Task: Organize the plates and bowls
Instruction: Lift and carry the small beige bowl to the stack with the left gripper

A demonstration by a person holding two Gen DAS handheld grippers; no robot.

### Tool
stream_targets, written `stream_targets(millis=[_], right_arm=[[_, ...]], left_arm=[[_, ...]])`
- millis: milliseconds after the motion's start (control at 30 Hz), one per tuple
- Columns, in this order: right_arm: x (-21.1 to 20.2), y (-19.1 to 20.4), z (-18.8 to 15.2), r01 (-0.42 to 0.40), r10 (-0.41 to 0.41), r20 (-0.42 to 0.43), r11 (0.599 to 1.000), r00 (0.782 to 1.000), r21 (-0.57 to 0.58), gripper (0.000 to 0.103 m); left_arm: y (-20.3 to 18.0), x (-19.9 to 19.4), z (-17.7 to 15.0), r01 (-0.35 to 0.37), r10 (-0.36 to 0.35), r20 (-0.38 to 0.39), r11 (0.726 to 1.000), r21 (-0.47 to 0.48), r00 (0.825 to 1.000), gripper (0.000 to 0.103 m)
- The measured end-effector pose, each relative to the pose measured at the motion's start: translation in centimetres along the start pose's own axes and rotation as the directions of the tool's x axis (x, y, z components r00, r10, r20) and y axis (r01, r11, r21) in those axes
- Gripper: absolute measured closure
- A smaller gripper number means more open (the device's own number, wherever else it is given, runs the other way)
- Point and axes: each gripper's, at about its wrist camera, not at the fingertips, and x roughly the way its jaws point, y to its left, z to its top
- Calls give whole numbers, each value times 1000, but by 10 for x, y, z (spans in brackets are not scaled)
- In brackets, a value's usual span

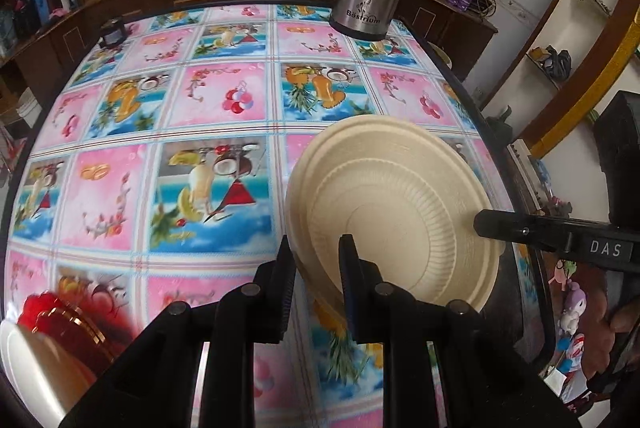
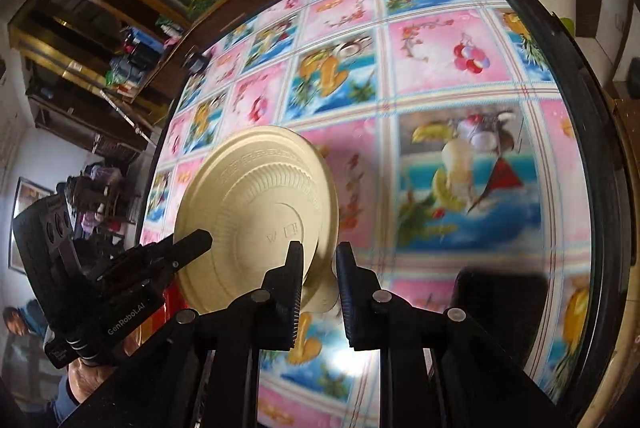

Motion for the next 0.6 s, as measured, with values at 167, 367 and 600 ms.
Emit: stream_targets(millis=[167, 367, 600], right_arm=[[-5, 27, -19, -14, 14, 2, 999, 1000, -45, 85], [-8, 63, -28, -44, 45, 4, 993, 999, -106, 85], [-6, 107, -35, -79, 80, -2, 980, 997, -181, 85]], left_arm=[[9, -32, -17, -41, 41, 45, 999, 1, 998, 83], [26, -66, -29, -88, 90, 96, 996, -23, 991, 82], [52, -104, -44, -135, 143, 145, 989, -65, 979, 77]])
